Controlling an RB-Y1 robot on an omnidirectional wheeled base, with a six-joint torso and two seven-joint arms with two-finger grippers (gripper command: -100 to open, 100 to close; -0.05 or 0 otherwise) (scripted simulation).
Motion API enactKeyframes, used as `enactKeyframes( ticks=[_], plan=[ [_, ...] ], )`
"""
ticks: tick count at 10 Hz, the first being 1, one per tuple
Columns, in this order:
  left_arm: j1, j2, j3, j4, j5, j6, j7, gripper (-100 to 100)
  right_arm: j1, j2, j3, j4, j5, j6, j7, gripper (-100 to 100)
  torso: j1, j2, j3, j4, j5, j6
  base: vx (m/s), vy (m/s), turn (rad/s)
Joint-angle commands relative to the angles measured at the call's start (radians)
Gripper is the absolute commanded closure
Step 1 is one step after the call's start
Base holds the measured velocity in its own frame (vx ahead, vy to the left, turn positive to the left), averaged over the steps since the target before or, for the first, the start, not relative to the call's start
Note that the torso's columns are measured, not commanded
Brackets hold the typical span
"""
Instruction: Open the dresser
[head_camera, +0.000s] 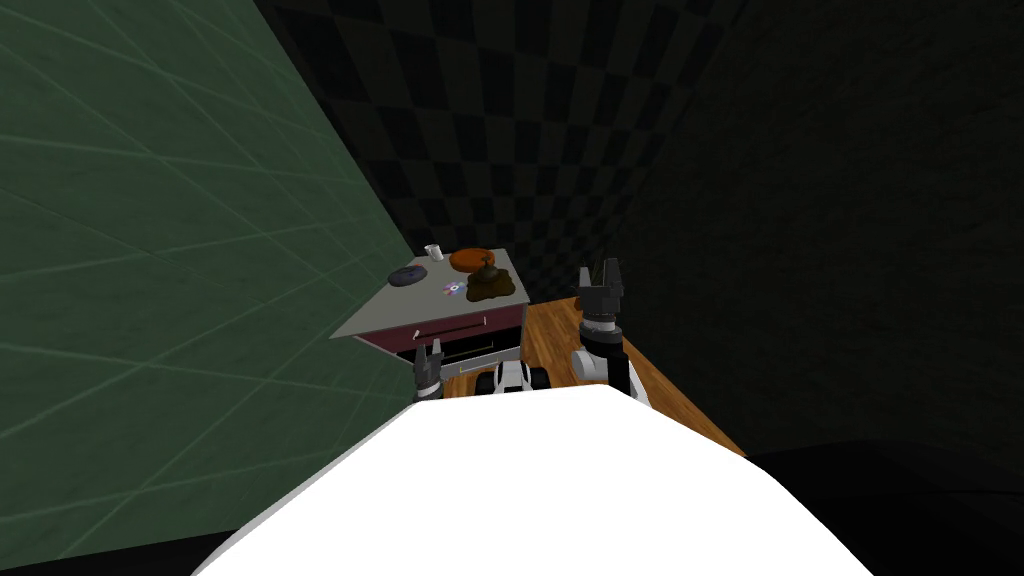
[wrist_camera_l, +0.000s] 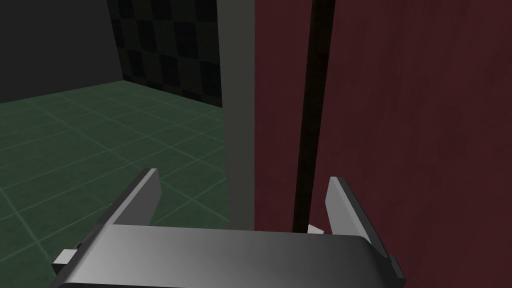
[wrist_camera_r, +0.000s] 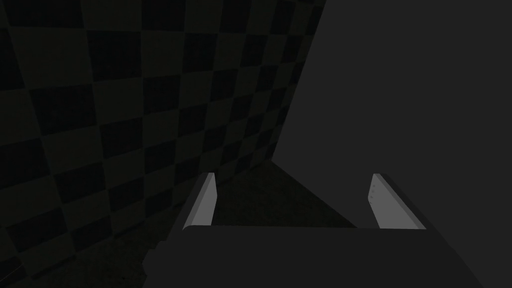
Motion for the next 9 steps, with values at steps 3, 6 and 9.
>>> enactKeyframes(
  ticks=[3, 6, 9],
  plan=[
    [-0.019, -0.011, 0.002, 0.123, 0.004, -0.072, 0.013, -100, 0.0, 0.0, 0.0, 0.0, 0.0, 0.0, 0.0, 0, 0.001, 0.0, 0.0, 0.0, 0.0, 0.0, 0.057, -0.039, -0.003],
    [-0.028, -0.021, 0.002, 0.201, 0.007, -0.123, 0.021, -100, 0.0, 0.0, 0.0, 0.0, 0.0, 0.0, 0.0, 0, 0.0, -0.002, -0.001, -0.001, 0.0, 0.0, 0.073, -0.038, -0.004],
    [-0.034, -0.032, 0.003, 0.247, 0.008, -0.157, 0.026, -100, 0.0, 0.0, 0.0, 0.0, 0.0, 0.0, 0.0, 0, 0.001, 0.002, 0.001, 0.001, 0.0, 0.0, 0.018, -0.02, 0.04]
  ],
)
